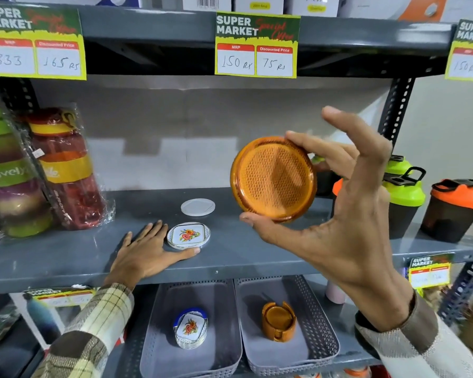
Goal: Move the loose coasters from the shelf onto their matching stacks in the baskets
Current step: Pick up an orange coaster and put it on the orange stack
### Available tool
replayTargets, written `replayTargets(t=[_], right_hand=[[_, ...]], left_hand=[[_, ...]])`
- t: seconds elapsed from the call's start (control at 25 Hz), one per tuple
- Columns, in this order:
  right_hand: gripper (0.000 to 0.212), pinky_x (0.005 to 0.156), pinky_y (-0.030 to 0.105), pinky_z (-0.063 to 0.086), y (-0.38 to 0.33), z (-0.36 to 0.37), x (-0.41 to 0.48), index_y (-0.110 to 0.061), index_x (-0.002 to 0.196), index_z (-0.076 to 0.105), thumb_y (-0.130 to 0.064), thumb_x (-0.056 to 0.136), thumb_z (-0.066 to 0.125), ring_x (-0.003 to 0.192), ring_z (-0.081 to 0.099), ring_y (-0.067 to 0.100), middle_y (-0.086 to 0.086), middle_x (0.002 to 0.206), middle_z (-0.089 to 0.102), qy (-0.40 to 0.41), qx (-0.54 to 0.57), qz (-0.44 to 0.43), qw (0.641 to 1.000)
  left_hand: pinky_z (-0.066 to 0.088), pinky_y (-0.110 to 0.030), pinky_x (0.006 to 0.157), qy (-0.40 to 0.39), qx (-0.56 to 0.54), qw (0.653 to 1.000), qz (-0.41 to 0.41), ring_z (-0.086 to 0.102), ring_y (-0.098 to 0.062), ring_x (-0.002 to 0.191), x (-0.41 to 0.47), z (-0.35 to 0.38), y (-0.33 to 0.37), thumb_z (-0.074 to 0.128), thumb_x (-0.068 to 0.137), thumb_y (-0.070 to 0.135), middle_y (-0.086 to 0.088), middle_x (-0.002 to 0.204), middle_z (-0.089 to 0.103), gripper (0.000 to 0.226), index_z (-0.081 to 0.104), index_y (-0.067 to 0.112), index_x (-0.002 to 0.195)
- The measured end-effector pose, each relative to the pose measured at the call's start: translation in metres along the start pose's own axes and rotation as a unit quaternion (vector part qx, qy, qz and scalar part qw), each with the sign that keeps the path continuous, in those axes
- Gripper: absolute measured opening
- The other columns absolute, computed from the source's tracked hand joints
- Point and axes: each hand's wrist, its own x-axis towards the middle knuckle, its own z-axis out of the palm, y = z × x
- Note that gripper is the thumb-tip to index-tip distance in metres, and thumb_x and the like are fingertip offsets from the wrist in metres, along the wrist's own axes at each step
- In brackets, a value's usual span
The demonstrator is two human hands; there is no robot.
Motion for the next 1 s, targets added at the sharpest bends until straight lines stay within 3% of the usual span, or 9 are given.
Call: replayTargets(t=[0.2, 0.32, 0.44, 0.64, 0.84, 0.88, 1.0], right_hand=[[0.108, 0.093, 0.007, 0.044, 0.003, 0.008, -0.047, -0.038, 0.140, 0.027, -0.059, 0.055, 0.090, 0.114, 0.062, -0.007, -0.012, 0.123, 0.068, -0.130, 0.068, 0.129, 0.981], [0.097, 0.093, 0.005, 0.043, 0.014, 0.016, -0.100, -0.056, 0.127, 0.029, -0.067, 0.050, 0.088, 0.114, 0.063, -0.008, -0.022, 0.120, 0.070, -0.198, 0.098, 0.224, 0.949], [0.094, 0.095, 0.008, 0.046, 0.039, 0.033, -0.160, -0.057, 0.123, 0.031, -0.075, 0.049, 0.087, 0.116, 0.061, -0.010, -0.026, 0.124, 0.066, -0.267, 0.096, 0.322, 0.903], [0.081, 0.084, -0.001, 0.042, 0.128, 0.085, -0.246, -0.050, 0.115, 0.034, -0.066, 0.057, 0.088, 0.104, 0.061, -0.013, -0.020, 0.120, 0.067, -0.307, 0.031, 0.432, 0.847], [0.107, 0.094, 0.039, 0.057, 0.224, 0.133, -0.313, -0.038, 0.123, 0.037, -0.094, 0.038, 0.072, 0.110, 0.070, 0.024, 0.002, 0.124, 0.069, -0.318, -0.034, 0.531, 0.785], [0.112, 0.094, 0.041, 0.056, 0.239, 0.141, -0.321, -0.035, 0.127, 0.036, -0.091, 0.038, 0.075, 0.111, 0.069, 0.028, 0.002, 0.126, 0.066, -0.329, -0.045, 0.543, 0.771], [0.098, 0.101, 0.044, 0.049, 0.253, 0.153, -0.316, -0.038, 0.129, 0.032, -0.066, 0.051, 0.086, 0.119, 0.061, 0.034, 0.006, 0.131, 0.059, -0.352, -0.078, 0.555, 0.749]], left_hand=[[-0.004, -0.049, 0.127, 0.003, -0.007, 1.000, 0.005, -0.003, -0.007, 0.156, 0.000, 0.001, -0.001, 0.013, 0.033, 0.113, 0.010, 0.171, -0.002, 0.159, 0.007, 0.022, 0.163], [-0.001, -0.049, 0.127, 0.014, 0.001, 1.000, 0.008, 0.000, -0.007, 0.156, 0.000, 0.003, -0.002, 0.018, 0.039, 0.112, 0.010, 0.171, 0.001, 0.152, 0.011, 0.023, 0.163], [0.000, -0.048, 0.127, 0.022, -0.002, 1.000, 0.010, 0.001, -0.006, 0.156, 0.002, 0.004, -0.003, 0.021, 0.041, 0.111, 0.010, 0.171, 0.004, 0.150, 0.012, 0.023, 0.163], [0.004, -0.048, 0.127, 0.038, -0.011, 0.999, 0.016, 0.006, -0.006, 0.156, 0.005, 0.007, -0.005, 0.027, 0.043, 0.111, 0.011, 0.170, 0.008, 0.147, 0.017, 0.024, 0.162], [0.007, -0.048, 0.126, 0.053, -0.020, 0.998, 0.023, 0.011, -0.006, 0.155, 0.005, 0.003, -0.005, 0.029, 0.041, 0.110, 0.010, 0.170, 0.014, 0.147, 0.022, 0.024, 0.160], [0.008, -0.048, 0.126, 0.055, -0.021, 0.998, 0.024, 0.012, -0.006, 0.155, 0.005, 0.003, -0.005, 0.030, 0.041, 0.110, 0.010, 0.170, 0.015, 0.147, 0.024, 0.024, 0.160], [0.009, -0.049, 0.126, 0.067, -0.028, 0.997, 0.026, 0.014, -0.006, 0.155, 0.006, 0.005, -0.007, 0.032, 0.042, 0.110, 0.011, 0.169, 0.016, 0.145, 0.025, 0.026, 0.160]])
